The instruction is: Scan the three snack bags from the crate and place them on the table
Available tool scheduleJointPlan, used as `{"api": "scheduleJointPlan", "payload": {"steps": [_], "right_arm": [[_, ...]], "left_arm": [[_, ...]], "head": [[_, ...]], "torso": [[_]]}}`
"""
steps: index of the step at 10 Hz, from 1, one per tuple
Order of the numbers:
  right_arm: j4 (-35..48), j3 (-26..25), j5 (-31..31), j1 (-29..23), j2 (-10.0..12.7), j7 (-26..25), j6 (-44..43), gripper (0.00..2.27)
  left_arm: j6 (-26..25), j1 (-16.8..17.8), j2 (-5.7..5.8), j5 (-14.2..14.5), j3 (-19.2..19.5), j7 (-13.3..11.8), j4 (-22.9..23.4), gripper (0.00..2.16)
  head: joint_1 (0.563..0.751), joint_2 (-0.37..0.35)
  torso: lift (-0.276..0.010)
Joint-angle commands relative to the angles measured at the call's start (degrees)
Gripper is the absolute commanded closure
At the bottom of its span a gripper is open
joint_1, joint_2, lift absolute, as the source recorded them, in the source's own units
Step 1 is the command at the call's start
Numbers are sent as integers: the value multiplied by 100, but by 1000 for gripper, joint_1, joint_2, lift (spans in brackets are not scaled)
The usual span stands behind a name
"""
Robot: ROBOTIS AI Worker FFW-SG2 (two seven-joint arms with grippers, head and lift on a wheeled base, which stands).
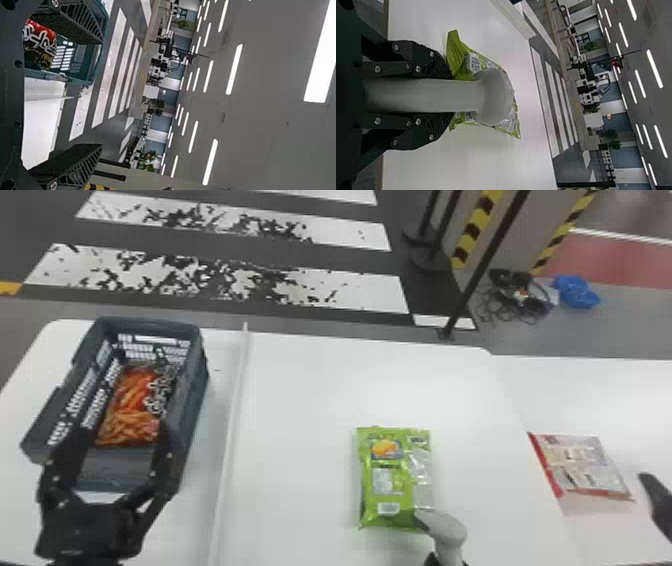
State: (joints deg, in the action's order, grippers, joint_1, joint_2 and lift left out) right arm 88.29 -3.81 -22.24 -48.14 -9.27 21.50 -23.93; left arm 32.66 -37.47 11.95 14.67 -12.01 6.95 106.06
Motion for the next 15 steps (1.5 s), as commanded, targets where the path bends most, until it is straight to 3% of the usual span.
{"api": "scheduleJointPlan", "payload": {"steps": [1,5,9,13,15], "right_arm": [[-199,73,44,147,-13,-15,-2,2233],[-339,99,44,296,-40,-23,-2,2233],[373,-200,-167,24,-57,3,51,2233],[1111,-1210,-211,1017,-163,425,2494,2233],[1014,-1474,9,1641,-277,530,3162,2233]], "left_arm": [[7,-49,0,-8,24,0,37,66],[7,-76,-8,-16,59,9,64,66],[7,-76,-35,-16,103,9,64,66],[-10,-85,-35,-60,120,0,90,66],[-45,-76,-17,-87,120,0,81,66]], "head": [[695,-148],[695,-134],[695,-142],[695,-195],[695,-220]], "torso": [[-37],[-37],[-37],[-37],[-37]]}}
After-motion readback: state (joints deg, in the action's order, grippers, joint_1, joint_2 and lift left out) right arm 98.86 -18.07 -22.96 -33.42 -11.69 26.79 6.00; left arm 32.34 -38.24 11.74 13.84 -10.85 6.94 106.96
